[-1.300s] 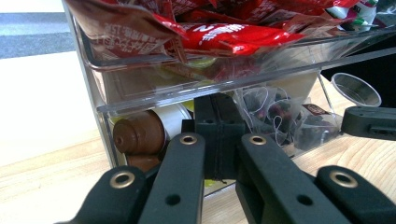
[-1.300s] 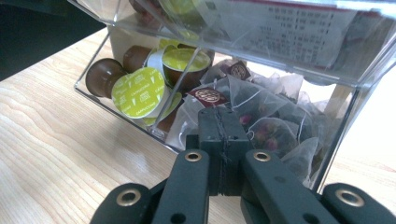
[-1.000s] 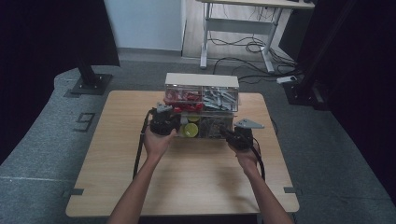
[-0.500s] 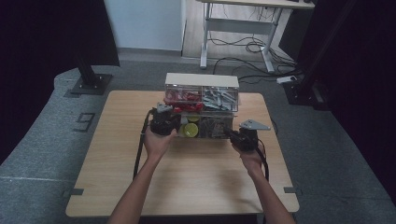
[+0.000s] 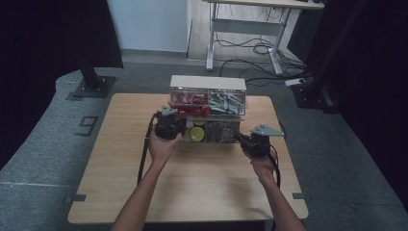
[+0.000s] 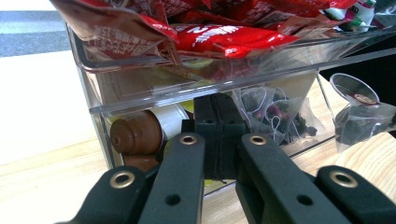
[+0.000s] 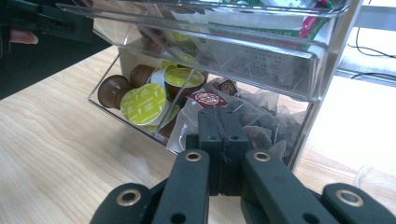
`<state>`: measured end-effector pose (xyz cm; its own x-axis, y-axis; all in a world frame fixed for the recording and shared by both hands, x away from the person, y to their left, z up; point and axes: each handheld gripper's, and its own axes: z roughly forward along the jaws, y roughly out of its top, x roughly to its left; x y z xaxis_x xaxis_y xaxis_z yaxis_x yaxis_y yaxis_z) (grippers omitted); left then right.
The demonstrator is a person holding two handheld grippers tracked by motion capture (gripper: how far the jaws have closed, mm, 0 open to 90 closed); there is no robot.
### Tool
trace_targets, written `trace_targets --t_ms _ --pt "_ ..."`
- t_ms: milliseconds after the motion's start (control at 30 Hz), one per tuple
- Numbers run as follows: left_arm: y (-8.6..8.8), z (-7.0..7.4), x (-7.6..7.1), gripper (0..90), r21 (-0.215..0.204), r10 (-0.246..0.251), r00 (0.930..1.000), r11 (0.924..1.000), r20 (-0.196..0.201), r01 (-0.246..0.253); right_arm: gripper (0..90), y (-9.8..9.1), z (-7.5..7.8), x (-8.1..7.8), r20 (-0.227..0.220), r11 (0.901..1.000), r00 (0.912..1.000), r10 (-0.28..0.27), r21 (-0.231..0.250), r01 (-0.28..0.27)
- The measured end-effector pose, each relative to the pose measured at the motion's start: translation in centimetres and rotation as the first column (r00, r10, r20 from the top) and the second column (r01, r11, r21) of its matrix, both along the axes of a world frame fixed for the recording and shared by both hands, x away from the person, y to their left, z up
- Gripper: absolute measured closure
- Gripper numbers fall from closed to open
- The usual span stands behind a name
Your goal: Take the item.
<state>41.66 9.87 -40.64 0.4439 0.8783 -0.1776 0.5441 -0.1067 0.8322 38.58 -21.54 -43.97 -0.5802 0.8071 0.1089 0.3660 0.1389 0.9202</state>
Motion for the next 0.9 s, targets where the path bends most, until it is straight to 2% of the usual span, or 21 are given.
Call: trace_targets --t_ms 133,900 --pt "0.0 0.0 0.0 89.6 -0.004 0.000 1.0000 1.0000 0.000 0.000 89.5 -0.4 0.1 -0.3 -0.002 0.9998 1.0000 0.004 0.021 -0.004" --pt "-0.1 0.0 -0.1 89.6 -0.002 0.000 1.0000 1.0000 0.003 0.000 89.5 -3.3 0.7 -1.0 0.001 0.9984 0.9994 -0.033 0.046 0.033"
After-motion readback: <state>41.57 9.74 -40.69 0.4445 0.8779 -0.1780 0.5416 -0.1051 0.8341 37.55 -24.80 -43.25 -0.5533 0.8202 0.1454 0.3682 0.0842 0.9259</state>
